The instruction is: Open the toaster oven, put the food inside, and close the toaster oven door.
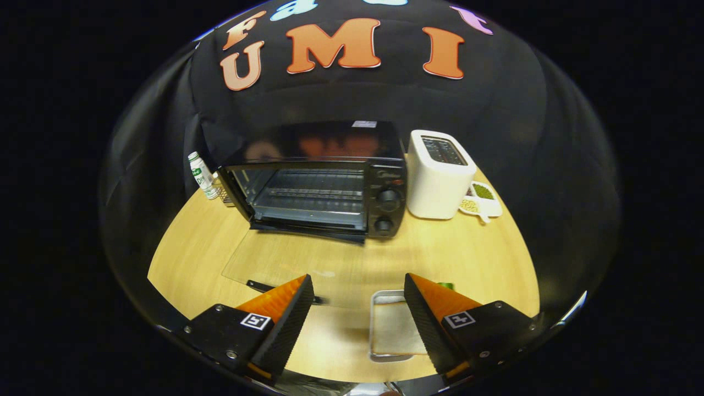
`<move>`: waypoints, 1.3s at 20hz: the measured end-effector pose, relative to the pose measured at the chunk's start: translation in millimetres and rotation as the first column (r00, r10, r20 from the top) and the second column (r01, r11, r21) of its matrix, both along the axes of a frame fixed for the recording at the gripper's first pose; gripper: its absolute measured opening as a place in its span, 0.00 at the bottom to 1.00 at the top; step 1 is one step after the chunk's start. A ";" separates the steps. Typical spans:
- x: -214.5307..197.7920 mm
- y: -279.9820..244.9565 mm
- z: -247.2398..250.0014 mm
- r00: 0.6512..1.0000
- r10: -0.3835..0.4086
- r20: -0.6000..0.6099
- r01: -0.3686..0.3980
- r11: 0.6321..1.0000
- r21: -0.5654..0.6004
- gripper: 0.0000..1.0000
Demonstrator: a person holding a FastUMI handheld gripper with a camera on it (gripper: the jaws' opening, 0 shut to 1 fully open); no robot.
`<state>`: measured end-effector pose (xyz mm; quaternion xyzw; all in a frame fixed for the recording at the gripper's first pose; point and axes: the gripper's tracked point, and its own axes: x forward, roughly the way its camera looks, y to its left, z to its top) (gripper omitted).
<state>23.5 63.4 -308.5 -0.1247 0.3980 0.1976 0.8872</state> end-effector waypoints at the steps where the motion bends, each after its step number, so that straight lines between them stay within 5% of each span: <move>1: 3.3 -13.2 2.1 1.000 -0.011 -0.018 0.011 1.000 -0.011 0.98; 7: 5.6 -74.3 -5.1 0.982 -0.078 -0.170 0.079 0.997 -0.003 0.98; 15: -2.7 -114.9 -61.5 0.881 -0.156 -0.447 0.213 0.974 0.078 0.99; 19: -11.1 -98.3 -78.3 0.827 -0.131 -0.547 0.252 0.956 0.152 0.96; 21: -10.0 -96.8 -80.3 0.822 -0.125 -0.555 0.247 0.957 0.151 0.89; 26: -9.2 -94.8 -69.0 0.818 -0.130 -0.560 0.265 0.950 0.167 0.49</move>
